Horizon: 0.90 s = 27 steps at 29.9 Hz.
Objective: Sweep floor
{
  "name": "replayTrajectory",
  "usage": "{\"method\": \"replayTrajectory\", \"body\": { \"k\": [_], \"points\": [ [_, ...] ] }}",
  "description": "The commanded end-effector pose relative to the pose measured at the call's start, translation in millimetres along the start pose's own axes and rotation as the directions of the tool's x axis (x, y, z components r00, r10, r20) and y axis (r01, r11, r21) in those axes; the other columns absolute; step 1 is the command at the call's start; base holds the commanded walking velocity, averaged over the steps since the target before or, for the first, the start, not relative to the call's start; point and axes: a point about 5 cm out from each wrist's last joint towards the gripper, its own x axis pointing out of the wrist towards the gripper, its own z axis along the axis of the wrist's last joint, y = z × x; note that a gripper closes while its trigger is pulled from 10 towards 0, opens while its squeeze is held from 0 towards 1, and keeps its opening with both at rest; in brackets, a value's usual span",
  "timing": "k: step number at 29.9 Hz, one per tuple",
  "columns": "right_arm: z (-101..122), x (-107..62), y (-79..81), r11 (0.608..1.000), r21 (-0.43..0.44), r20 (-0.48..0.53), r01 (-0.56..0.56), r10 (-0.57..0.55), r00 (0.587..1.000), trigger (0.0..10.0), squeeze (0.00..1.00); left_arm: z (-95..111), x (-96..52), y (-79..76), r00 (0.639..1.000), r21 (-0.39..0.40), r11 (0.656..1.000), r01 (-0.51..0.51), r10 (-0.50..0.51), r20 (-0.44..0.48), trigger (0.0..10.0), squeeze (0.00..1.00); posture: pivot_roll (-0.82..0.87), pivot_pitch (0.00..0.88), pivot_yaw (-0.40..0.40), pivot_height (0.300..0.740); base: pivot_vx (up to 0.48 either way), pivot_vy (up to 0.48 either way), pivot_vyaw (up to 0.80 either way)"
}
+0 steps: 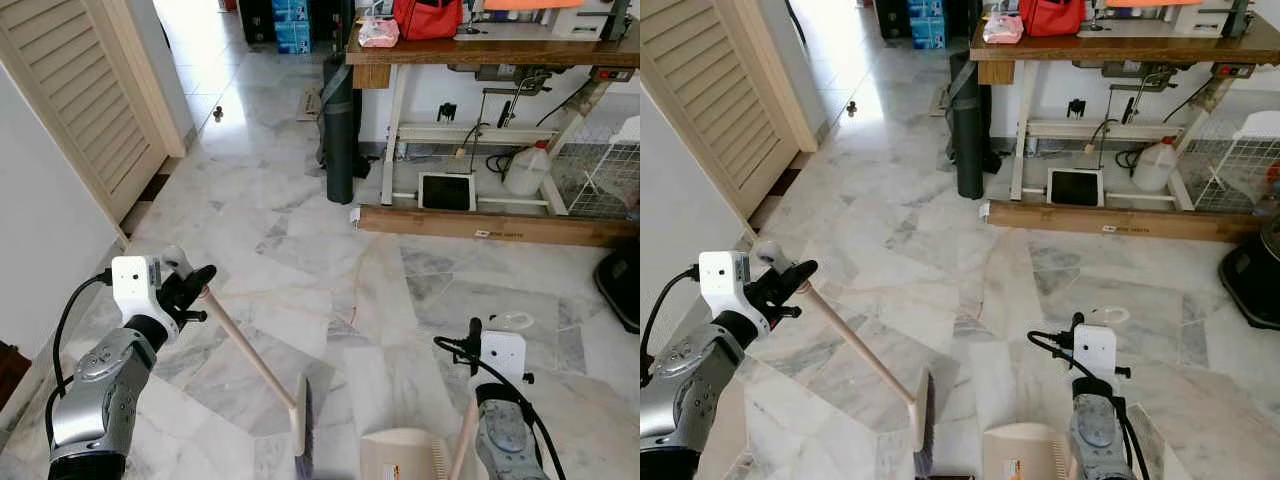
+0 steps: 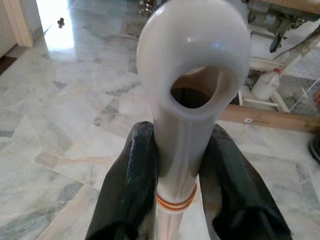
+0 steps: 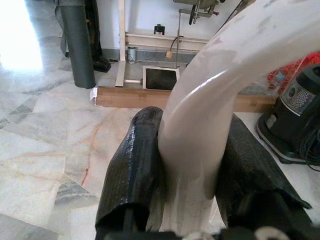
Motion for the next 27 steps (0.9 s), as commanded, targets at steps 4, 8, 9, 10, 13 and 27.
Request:
{"method": "replayTrajectory", "body": {
  "k": [4, 8, 9, 10, 13, 27],
  "points": [
    [-24, -15.5, 9.0, 0.997, -0.038, -0.129, -0.065, 0.060, 0.990, 10.0, 0.00, 5, 1.5, 1.7, 1.000, 0.109, 0.994, -0.003, 0.006, -0.026, 10.0, 0.00, 0.16, 0.059, 0.099, 0.740, 0.000, 0.000, 0.00],
    [-18, -10.6, 11.6, 0.995, -0.063, -0.104, -0.078, 0.071, 0.992, 10.0, 0.00, 0, 2.6, 4.5, 0.997, 0.177, 0.984, 0.000, 0.013, -0.074, 10.0, 0.00, 0.16, 0.053, 0.096, 0.740, 0.000, 0.000, 0.00],
    [-16, -9.0, 12.0, 0.994, -0.073, -0.097, -0.083, 0.075, 0.992, 10.0, 0.00, -1, 2.8, 5.0, 0.996, 0.198, 0.980, 0.005, 0.013, -0.090, 10.0, 0.00, 0.16, 0.050, 0.095, 0.740, 0.000, 0.000, 0.00],
    [-14, -7.4, 12.0, 0.993, -0.088, -0.091, -0.084, 0.076, 0.993, 10.0, 0.00, -3, 3.0, 5.5, 0.995, 0.213, 0.977, 0.007, 0.015, -0.103, 10.0, 0.00, 0.16, 0.047, 0.093, 0.740, 0.000, 0.000, 0.00],
    [-8, -1.6, 11.4, 0.986, -0.137, -0.066, -0.092, 0.084, 0.994, 10.0, 0.00, -6, 4.7, 7.7, 0.992, 0.217, 0.976, 0.004, 0.023, -0.124, 10.0, 0.00, 0.16, 0.039, 0.088, 0.740, 0.000, 0.000, 0.00],
    [-4, 1.9, 10.6, 0.989, -0.131, -0.052, -0.073, 0.067, 0.996, 10.0, 0.00, -17, -1.9, 6.8, 0.978, 0.218, 0.974, 0.062, -0.016, -0.207, 10.0, 0.00, 0.17, 0.055, 0.099, 0.740, 0.000, 0.000, 0.00]
  ]
}}
